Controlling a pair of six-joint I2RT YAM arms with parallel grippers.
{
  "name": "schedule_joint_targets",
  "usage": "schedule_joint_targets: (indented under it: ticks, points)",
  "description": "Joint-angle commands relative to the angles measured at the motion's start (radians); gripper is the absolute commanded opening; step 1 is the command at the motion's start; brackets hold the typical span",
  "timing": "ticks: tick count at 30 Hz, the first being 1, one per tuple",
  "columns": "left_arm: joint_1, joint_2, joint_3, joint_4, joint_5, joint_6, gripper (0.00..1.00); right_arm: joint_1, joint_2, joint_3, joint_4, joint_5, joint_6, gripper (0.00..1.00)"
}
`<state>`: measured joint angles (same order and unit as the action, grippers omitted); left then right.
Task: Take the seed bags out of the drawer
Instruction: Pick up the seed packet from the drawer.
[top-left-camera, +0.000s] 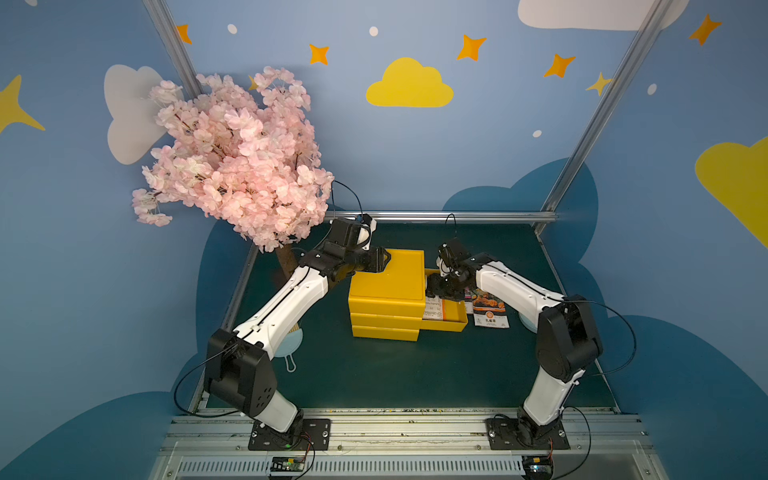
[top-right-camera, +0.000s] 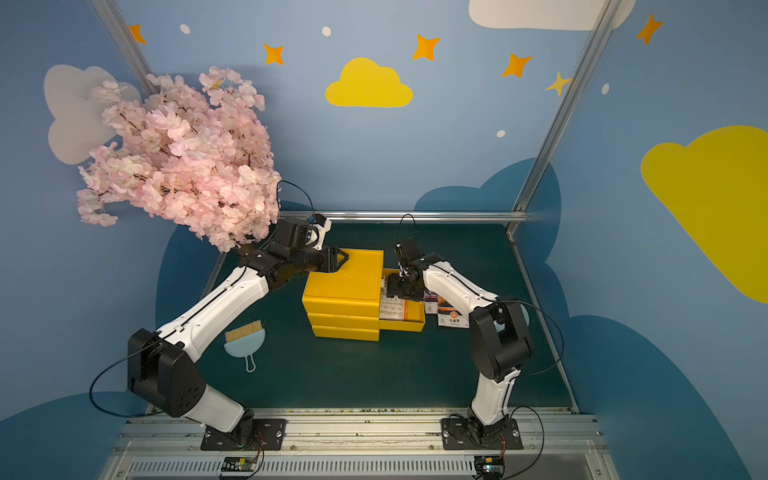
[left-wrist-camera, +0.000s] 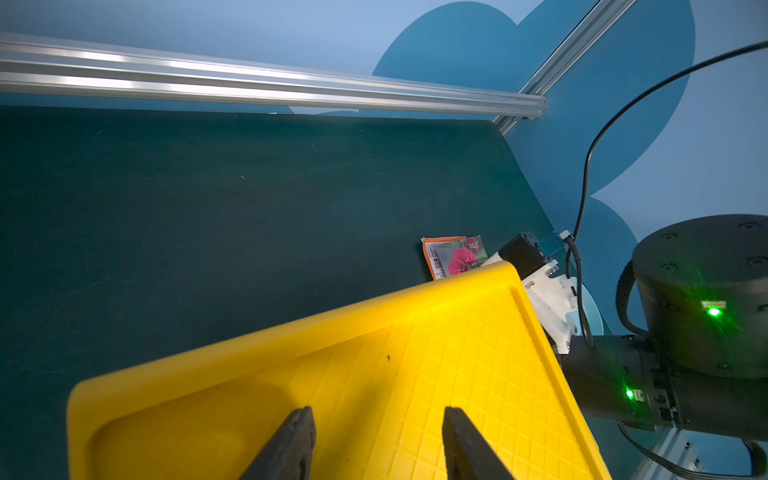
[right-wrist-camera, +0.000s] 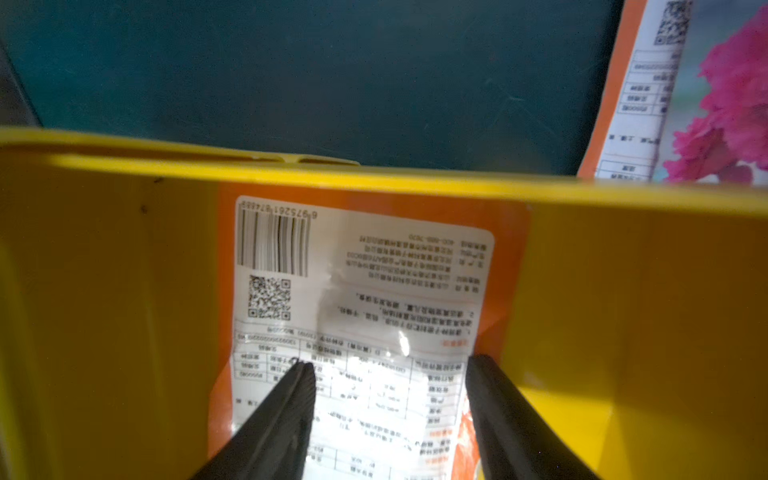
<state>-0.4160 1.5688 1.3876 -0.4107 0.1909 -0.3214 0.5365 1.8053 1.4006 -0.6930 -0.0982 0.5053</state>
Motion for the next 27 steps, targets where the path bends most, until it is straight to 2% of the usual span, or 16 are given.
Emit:
schedule_joint_targets:
  ticks: [1, 10, 19, 27]
  points:
    - [-0.003, 0.095, -0.07, -0.26, 0.002, -0.019, 0.55, 0.004, -0.04, 0.014, -0.065, 0.039, -0.021, 0.63]
    - [-0.003, 0.105, -0.065, -0.257, 0.005, -0.017, 0.55, 0.023, -0.061, 0.049, -0.131, 0.135, -0.033, 0.63]
    - [-0.003, 0.104, -0.062, -0.262, 0.005, -0.013, 0.55, 0.039, 0.003, 0.079, -0.161, 0.193, -0.021, 0.67]
    - [-0.003, 0.103, -0.067, -0.258, 0.007, -0.011, 0.55, 0.04, 0.055, 0.085, -0.143, 0.172, -0.005, 0.68]
